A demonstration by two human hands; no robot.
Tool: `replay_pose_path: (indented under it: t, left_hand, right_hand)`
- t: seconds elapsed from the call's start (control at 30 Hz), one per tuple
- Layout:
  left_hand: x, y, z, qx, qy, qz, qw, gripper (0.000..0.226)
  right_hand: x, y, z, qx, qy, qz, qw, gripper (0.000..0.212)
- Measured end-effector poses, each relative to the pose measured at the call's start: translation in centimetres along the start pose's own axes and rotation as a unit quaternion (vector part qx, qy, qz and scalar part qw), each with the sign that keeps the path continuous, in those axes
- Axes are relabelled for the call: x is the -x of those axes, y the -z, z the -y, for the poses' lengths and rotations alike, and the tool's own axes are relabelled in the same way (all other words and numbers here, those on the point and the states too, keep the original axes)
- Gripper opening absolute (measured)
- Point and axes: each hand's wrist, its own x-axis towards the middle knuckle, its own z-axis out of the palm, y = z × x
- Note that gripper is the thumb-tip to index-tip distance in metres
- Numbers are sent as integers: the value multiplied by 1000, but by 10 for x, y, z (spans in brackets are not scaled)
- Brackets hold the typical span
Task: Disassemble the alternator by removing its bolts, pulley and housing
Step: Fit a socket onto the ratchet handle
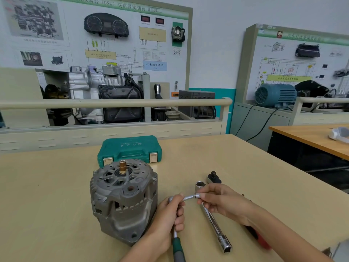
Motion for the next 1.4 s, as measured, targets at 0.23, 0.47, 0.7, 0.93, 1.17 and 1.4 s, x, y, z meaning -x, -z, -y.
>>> replay_pose_path:
  t: [0.23,0.47,0.7,0.93,1.17,1.4]
  left_hand:
    - [3,-2,-2,-4,-38,8,999,24]
    - [16,-10,-11,27,-119,54,991,23]
    - [21,-11,-15,78,-146,81,983,26]
    - [22,-10,-16,77,-157,94,980,30]
    - [21,-9,-17,83,-142,84,983,41]
    - [22,-9,-17,71,-146,63,985,35]
  right_hand:
    - [1,2,2,-1,34,18,999,7]
    - [10,9,12,-122,45,91,987,14]
    - [19,11,15,-222,46,172,959,43]
    - [17,1,15,-203,52,105,972,21]
    - [13,-15,13,-194,87,18,977,11]
    - [14,-31,10,-166,115,36,979,18]
